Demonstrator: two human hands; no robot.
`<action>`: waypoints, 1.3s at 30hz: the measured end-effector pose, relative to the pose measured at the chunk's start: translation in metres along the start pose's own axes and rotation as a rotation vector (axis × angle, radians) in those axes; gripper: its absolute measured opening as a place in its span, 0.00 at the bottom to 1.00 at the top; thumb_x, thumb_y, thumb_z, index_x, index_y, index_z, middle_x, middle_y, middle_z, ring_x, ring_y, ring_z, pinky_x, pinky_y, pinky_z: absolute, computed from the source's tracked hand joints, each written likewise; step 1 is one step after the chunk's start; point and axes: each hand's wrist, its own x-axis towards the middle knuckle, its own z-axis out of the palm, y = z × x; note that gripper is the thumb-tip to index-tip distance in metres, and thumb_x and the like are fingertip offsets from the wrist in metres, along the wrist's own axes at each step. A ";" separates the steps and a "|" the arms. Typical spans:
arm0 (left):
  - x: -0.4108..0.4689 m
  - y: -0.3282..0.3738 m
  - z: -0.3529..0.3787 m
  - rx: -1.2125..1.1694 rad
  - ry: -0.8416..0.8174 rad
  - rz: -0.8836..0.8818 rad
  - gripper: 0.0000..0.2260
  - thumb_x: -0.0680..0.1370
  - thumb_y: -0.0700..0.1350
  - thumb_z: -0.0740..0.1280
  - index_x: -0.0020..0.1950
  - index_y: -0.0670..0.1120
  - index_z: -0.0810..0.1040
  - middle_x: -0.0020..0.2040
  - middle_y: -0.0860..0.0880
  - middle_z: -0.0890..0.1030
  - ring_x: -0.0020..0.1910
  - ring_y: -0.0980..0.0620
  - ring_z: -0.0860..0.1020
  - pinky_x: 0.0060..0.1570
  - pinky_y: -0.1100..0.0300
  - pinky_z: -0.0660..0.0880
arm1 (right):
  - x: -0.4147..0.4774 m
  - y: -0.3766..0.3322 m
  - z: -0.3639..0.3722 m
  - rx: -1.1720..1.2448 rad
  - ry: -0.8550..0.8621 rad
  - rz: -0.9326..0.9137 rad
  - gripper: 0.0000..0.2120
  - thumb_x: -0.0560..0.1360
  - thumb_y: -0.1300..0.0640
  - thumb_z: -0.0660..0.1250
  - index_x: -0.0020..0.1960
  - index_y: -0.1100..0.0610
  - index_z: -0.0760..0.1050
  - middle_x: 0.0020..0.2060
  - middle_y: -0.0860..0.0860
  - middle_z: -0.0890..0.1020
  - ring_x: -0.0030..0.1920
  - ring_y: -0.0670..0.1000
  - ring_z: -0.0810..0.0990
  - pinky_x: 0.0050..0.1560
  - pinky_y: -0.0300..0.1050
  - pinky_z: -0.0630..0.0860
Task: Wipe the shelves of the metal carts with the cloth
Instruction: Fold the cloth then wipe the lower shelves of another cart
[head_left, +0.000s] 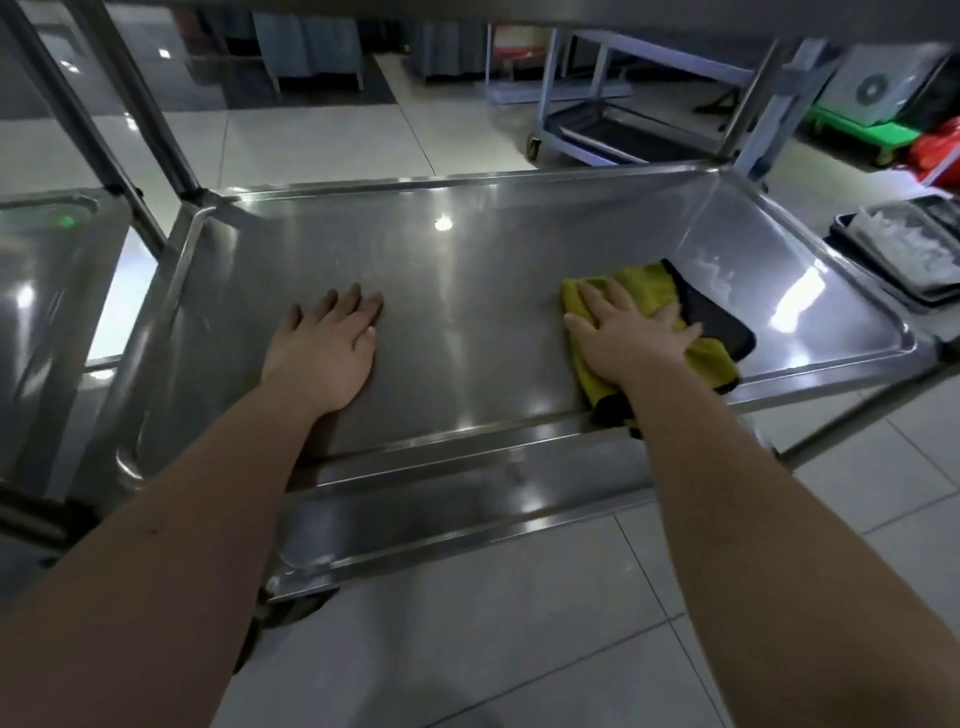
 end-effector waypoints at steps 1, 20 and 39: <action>0.000 0.000 0.000 0.002 0.002 -0.006 0.23 0.84 0.51 0.47 0.79 0.55 0.53 0.80 0.51 0.52 0.78 0.48 0.52 0.75 0.45 0.48 | -0.004 -0.023 0.003 -0.001 0.011 -0.052 0.28 0.77 0.31 0.40 0.76 0.34 0.42 0.78 0.40 0.44 0.75 0.71 0.42 0.67 0.78 0.41; -0.004 0.011 0.002 -0.010 0.004 -0.033 0.23 0.84 0.50 0.47 0.79 0.54 0.52 0.80 0.52 0.52 0.78 0.49 0.53 0.75 0.46 0.48 | 0.007 0.067 -0.006 0.055 0.037 0.095 0.28 0.77 0.31 0.41 0.76 0.34 0.43 0.79 0.41 0.47 0.76 0.67 0.45 0.69 0.76 0.42; -0.056 -0.055 -0.024 -0.151 0.142 -0.201 0.21 0.83 0.44 0.55 0.77 0.45 0.62 0.79 0.41 0.53 0.78 0.39 0.49 0.73 0.44 0.45 | -0.101 -0.142 0.041 0.008 -0.020 -0.473 0.27 0.79 0.34 0.39 0.77 0.35 0.39 0.78 0.41 0.42 0.75 0.68 0.37 0.65 0.77 0.33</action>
